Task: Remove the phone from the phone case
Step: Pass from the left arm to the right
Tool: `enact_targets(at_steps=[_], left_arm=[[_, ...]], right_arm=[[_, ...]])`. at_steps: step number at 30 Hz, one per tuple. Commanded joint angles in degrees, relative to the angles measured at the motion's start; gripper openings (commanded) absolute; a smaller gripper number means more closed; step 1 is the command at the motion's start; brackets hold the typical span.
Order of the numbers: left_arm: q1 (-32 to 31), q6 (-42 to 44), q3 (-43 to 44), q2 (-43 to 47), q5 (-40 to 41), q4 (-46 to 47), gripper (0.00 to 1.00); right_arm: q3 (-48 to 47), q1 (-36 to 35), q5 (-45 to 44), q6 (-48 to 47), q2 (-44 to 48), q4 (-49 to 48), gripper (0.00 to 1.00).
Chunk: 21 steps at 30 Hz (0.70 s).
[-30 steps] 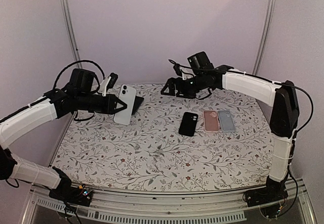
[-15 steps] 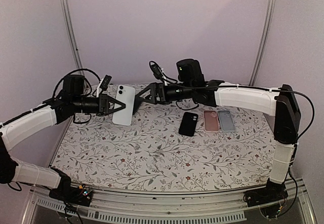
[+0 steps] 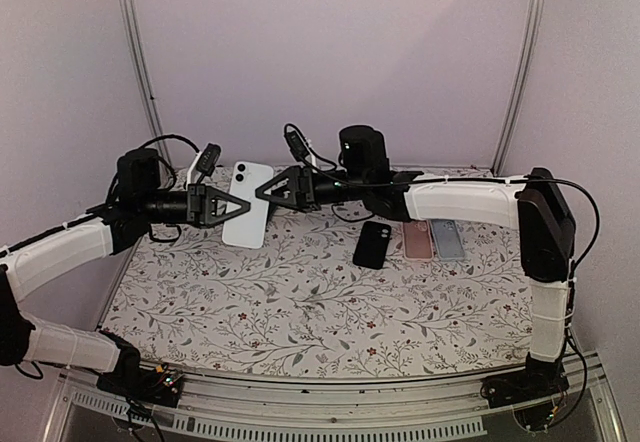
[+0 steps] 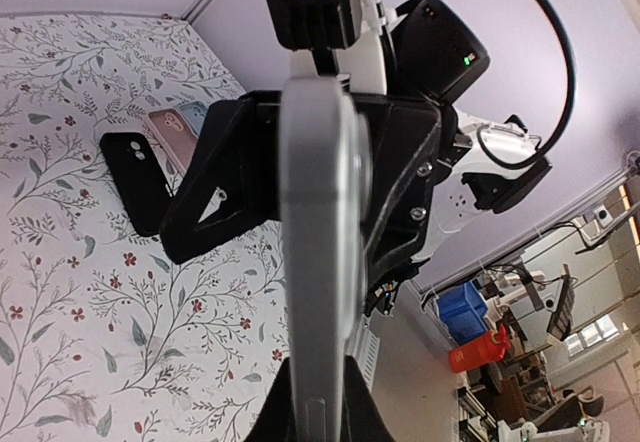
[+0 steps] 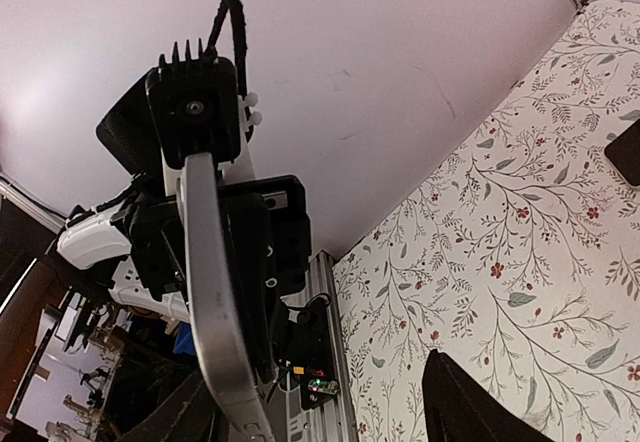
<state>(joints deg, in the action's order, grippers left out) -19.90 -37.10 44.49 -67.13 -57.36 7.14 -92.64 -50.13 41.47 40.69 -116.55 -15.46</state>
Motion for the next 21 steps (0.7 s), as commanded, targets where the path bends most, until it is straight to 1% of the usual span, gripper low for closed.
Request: enact_targets(at_steps=[1,4,8,11,18,21], left_arm=[[0.8,-1.1,-0.4,0.9,-3.5,4.7,0.00],[1.0,-1.1,-0.3,-0.1,-3.6,3.8,0.00],[1.3,-1.2,0.0,-1.2,-4.3,3.1,0.00],[1.3,-1.1,0.0,-1.5,-4.9,3.0,0.00],[1.3,-1.7,-0.6,-2.4,-6.6,2.7,0.00],[1.3,-1.5,-1.3,-2.4,-7.1,2.8,0.00]], right_arm=[[-2.4,0.2,2.6,2.7,-1.5,-5.2,0.60],[-2.1,0.1,3.2,3.4,-1.8,-6.5,0.48],[-1.9,0.0,3.5,3.4,-1.8,-7.3,0.38],[-2.4,-0.1,3.9,3.5,-2.3,-7.6,0.34],[-2.8,0.0,5.0,2.6,-2.3,-7.5,0.32],[-3.1,0.0,5.7,2.5,-2.4,-7.4,0.29]])
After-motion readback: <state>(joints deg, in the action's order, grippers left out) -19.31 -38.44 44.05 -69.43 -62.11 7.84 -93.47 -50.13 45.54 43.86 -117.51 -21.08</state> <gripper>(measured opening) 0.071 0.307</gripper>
